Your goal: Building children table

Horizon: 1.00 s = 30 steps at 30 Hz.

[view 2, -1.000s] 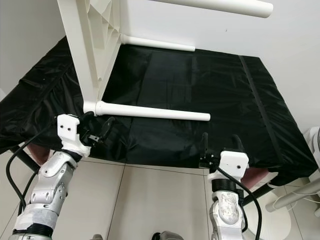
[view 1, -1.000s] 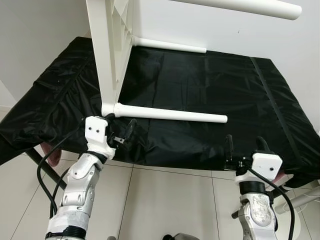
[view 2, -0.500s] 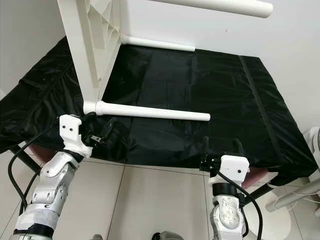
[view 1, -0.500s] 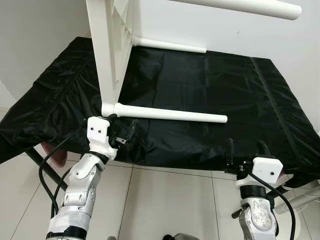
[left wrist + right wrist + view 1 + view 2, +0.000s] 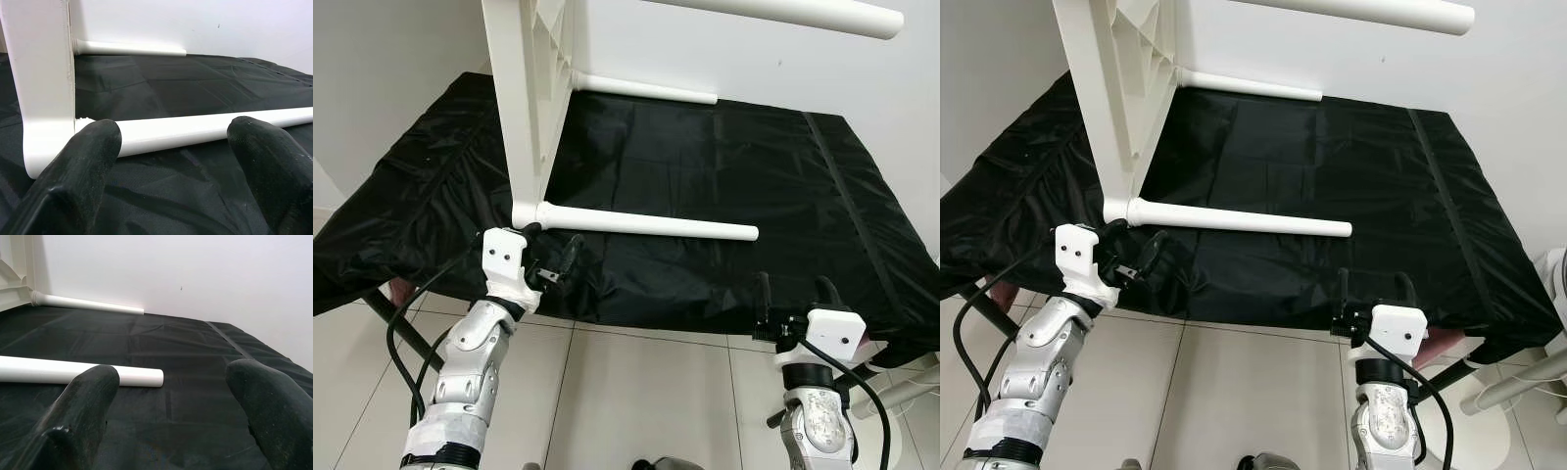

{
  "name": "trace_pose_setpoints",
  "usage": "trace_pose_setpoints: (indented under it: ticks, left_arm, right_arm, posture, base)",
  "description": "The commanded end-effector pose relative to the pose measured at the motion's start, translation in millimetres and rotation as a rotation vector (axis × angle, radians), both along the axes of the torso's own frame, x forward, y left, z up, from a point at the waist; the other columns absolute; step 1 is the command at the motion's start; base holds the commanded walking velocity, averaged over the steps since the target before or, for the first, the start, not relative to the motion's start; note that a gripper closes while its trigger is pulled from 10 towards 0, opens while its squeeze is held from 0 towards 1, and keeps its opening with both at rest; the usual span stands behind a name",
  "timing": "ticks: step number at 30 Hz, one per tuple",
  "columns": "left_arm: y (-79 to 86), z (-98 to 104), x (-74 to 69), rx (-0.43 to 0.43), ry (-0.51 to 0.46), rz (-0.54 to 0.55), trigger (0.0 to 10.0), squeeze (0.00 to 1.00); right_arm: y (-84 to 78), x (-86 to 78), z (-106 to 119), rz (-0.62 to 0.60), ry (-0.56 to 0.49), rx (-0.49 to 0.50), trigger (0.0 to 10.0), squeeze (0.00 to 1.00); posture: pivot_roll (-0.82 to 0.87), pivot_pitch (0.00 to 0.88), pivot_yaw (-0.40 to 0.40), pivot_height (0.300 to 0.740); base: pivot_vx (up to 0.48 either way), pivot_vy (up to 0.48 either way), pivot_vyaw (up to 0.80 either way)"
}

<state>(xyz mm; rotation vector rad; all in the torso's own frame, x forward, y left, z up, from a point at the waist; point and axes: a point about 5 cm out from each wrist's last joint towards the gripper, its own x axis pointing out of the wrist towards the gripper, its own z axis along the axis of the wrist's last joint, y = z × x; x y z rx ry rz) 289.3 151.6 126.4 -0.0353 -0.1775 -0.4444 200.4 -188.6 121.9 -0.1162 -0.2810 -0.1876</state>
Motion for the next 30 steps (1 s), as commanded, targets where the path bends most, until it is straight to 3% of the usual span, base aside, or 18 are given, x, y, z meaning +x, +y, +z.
trace_pose_setpoints:
  ticks: [1,26,30]
  left_arm:
    - [-3.1,-1,-1.6,0.009,0.001,-0.038,10.0,0.00]
    - [-1.6,-5,-5.1,0.031,0.009,-0.048,10.0,0.00]
    - [-3.2,-9,-9.1,0.097,-0.005,-0.085,10.0,0.00]
  right_arm:
    - [-1.1,0.0,-1,-0.007,-0.001,-0.004,10.0,0.00]
    - [-3.0,-9.8,-8,-0.039,0.000,0.016,10.0,0.00]
    - [-2.1,-12.4,-9,-0.048,-0.004,0.025,10.0,0.00]
  posture:
    - [0.02,0.000,-0.041,0.740]
    - [0.01,0.022,-0.029,0.740]
    - [0.01,0.025,-0.026,0.740]
  base:
    - [0.000,0.000,0.00]
    - [0.000,0.000,0.00]
    - [0.240,0.000,0.00]
